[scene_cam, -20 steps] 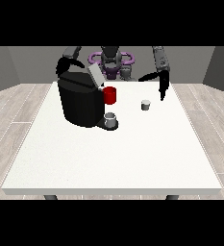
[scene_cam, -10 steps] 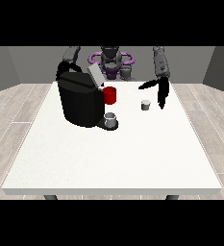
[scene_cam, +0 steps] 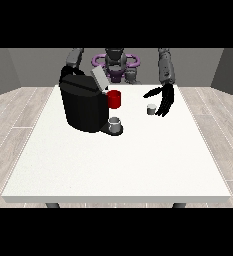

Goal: Insert the coffee pod into the coffee machine and close the lid

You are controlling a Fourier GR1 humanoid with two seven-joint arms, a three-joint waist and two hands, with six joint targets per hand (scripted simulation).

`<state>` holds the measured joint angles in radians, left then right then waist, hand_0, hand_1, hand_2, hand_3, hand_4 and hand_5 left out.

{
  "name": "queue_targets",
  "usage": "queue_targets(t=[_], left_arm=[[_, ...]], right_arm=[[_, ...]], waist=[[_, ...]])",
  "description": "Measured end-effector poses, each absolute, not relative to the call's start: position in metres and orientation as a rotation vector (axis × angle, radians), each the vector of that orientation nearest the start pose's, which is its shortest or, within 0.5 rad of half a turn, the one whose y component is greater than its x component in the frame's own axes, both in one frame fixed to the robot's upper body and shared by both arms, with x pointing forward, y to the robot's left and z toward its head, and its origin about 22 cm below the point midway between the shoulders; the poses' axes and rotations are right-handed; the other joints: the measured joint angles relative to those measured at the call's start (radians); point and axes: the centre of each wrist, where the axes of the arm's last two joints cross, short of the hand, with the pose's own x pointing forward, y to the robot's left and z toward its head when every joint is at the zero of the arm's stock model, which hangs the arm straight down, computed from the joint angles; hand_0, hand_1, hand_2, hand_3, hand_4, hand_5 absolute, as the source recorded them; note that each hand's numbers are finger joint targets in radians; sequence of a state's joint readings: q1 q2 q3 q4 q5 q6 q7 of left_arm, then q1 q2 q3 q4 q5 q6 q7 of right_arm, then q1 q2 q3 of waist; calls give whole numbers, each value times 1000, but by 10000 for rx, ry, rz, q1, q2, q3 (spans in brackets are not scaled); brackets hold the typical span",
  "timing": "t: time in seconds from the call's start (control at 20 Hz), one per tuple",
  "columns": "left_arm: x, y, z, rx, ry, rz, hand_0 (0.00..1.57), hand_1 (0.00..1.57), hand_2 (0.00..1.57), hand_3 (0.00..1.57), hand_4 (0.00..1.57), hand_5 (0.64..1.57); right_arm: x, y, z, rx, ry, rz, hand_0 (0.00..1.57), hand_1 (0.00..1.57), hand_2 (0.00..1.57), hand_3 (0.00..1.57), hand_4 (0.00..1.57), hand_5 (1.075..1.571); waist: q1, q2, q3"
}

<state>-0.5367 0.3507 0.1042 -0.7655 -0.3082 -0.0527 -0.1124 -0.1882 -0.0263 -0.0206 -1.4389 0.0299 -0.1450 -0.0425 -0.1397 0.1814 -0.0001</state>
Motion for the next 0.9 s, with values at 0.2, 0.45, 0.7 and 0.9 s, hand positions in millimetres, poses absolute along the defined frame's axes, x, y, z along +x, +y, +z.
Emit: queue_targets(t=[0.2,0.45,0.7,0.9], left_arm=[[358,330,-4,4773,-13077,-5686,600,600,715,469,0,1571],[361,342,-3,5566,-12952,-6303,645,645,788,527,0,1571],[362,334,-8,6352,-13290,-6623,686,686,849,651,288,1571],[368,331,-6,6746,-13502,-6667,836,836,974,748,380,1571]], right_arm=[[291,-222,15,-1133,-16555,-427,0,0,0,0,434,1571],[293,-209,24,-1080,-16732,-260,0,0,0,0,487,1571],[294,-216,23,-1035,-16598,-330,0,0,0,0,500,1571],[294,-214,21,-950,-16634,-431,0,0,0,0,510,1571]], waist=[[58,43,-2],[-190,242,-2],[-193,212,14],[-232,236,5]])
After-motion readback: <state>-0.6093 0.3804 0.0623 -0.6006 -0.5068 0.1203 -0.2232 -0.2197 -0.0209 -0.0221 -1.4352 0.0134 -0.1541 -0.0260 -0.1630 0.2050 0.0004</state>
